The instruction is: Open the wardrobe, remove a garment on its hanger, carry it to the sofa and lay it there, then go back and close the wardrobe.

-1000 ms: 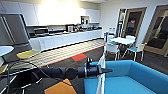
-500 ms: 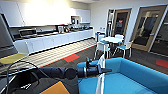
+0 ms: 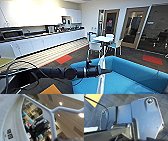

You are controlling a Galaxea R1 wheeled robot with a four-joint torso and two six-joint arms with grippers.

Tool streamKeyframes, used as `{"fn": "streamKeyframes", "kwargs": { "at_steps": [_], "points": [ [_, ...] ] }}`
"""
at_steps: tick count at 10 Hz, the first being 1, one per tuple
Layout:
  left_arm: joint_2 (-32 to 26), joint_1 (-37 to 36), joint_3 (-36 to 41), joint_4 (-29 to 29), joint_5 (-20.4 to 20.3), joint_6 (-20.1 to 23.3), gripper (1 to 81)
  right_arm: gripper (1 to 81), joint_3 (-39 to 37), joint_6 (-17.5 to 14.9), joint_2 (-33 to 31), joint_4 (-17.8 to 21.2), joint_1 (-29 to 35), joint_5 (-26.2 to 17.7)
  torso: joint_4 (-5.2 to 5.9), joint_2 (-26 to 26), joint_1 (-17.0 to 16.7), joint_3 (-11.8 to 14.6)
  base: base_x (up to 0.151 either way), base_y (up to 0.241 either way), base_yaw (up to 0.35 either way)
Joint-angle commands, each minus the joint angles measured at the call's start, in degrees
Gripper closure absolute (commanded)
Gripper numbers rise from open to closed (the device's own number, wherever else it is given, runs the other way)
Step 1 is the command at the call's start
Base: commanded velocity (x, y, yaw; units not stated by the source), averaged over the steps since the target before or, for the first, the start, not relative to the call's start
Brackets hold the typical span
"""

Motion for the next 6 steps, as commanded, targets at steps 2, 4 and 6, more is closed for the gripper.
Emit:
{"fn": "streamKeyframes", "kwargs": {
  "at_steps": [2, 4, 6],
  "points": [
    [0.13, -9.49, 1.73, 2.30, -1.01, 1.08, 81.1, 1.0, 0.10, -0.07, 0.69, 0.27, 1.94, -2.89, 0.00, 0.00, 0.00, 0.00, 0.000, 0.000, -0.227],
    [0.05, -9.49, 1.81, 2.22, -0.57, 1.08, 81.1, 1.0, 0.10, -0.07, 0.69, 0.27, 1.94, -2.89, 0.00, 0.00, 0.00, 0.00, 0.000, 0.000, -0.187],
    [0.05, -9.40, 1.81, 2.22, -0.57, 1.08, 81.1, 1.0, 0.10, -0.07, 0.78, 0.27, 1.94, -2.89, 0.00, 0.00, 0.00, 0.00, 0.000, 0.000, -0.128]
  ]
}}
